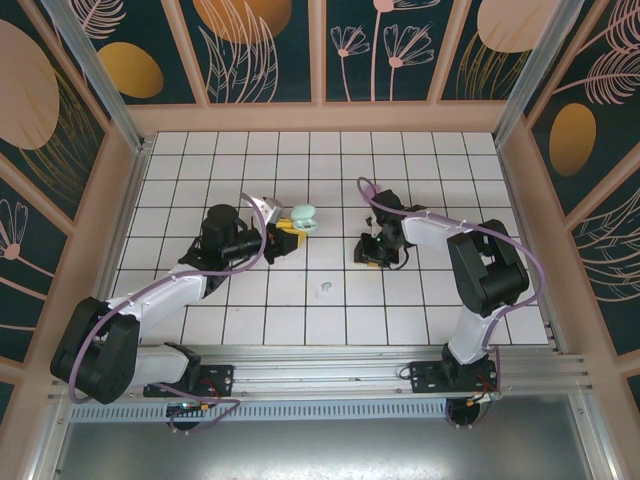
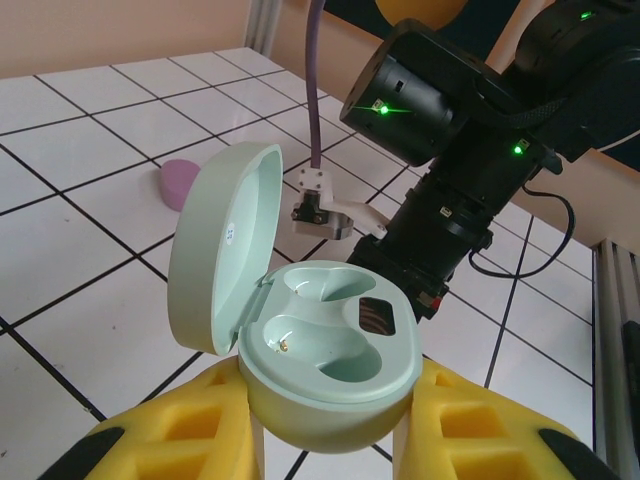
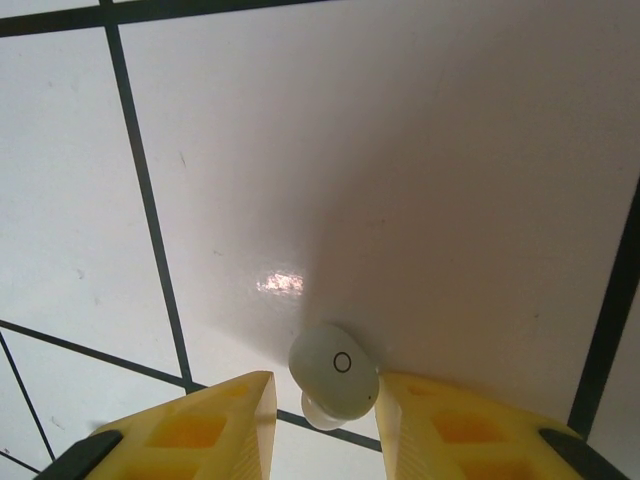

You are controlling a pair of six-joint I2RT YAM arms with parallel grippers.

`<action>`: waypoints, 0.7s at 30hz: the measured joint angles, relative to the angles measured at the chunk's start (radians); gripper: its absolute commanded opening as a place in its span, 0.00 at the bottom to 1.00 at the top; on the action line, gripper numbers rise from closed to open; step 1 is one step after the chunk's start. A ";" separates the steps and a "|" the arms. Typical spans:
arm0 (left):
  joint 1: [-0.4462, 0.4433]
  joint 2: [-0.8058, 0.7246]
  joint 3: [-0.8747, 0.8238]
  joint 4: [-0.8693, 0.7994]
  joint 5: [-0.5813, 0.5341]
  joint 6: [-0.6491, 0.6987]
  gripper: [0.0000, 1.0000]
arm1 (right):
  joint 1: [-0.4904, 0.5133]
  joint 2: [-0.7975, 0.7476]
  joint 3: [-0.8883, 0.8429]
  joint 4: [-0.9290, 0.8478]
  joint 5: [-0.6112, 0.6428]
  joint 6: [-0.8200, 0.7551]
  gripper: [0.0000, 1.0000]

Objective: Insert the wireless bluetooth earbuds into the charging case

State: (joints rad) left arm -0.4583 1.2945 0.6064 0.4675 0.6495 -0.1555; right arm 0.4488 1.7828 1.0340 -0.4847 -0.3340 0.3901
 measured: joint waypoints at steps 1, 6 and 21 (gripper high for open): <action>0.000 0.003 0.002 0.000 0.000 0.000 0.05 | 0.000 -0.002 0.000 0.001 0.006 0.000 0.34; 0.000 0.012 0.011 0.000 0.000 0.000 0.05 | 0.001 -0.007 0.014 0.002 0.067 -0.008 0.33; -0.008 0.019 0.013 -0.001 0.000 0.000 0.04 | 0.051 0.014 0.033 0.002 0.126 -0.018 0.24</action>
State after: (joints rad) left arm -0.4660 1.3136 0.6193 0.4667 0.6491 -0.1555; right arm 0.4995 1.7969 1.0672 -0.4831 -0.2081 0.3725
